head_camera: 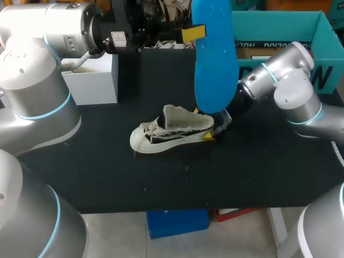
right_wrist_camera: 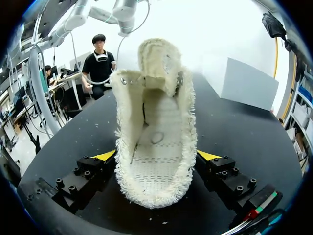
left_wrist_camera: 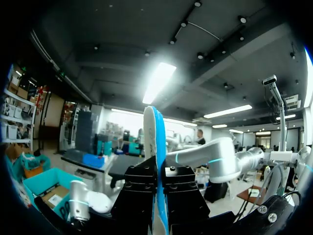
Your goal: Take the shoe out of the shoebox, open the shoe tongue, remove and reinsert the insole, then place the shoe into the shoebox
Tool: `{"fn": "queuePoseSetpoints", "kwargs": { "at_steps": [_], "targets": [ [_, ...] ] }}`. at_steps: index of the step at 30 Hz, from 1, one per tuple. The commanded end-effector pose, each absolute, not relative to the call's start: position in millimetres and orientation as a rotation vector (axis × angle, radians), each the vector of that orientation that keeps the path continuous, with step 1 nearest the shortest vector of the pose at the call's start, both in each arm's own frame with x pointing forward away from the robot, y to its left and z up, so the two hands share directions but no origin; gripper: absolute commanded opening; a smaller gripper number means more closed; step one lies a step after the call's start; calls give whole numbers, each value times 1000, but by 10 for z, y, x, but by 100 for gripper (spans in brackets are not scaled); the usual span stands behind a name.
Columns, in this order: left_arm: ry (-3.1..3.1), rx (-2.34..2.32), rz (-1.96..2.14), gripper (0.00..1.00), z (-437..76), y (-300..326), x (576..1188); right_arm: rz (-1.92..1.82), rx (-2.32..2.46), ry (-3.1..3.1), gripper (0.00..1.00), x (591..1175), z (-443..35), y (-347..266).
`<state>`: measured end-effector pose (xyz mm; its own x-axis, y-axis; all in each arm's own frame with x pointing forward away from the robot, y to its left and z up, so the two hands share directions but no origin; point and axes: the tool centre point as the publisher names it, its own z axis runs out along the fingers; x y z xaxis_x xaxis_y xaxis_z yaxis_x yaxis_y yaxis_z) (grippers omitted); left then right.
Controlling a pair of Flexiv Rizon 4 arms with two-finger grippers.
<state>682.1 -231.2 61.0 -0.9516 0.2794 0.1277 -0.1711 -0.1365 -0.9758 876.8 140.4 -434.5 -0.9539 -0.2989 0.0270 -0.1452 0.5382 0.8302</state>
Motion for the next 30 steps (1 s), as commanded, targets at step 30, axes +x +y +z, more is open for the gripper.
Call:
{"fn": "queuePoseSetpoints", "kwargs": {
  "at_steps": [30],
  "targets": [
    [-1839, -120, 2168, 0, 607, -2333, 6820, -48, 458, -3095, 100, 9061, -3653, 1502]
  ]
}}
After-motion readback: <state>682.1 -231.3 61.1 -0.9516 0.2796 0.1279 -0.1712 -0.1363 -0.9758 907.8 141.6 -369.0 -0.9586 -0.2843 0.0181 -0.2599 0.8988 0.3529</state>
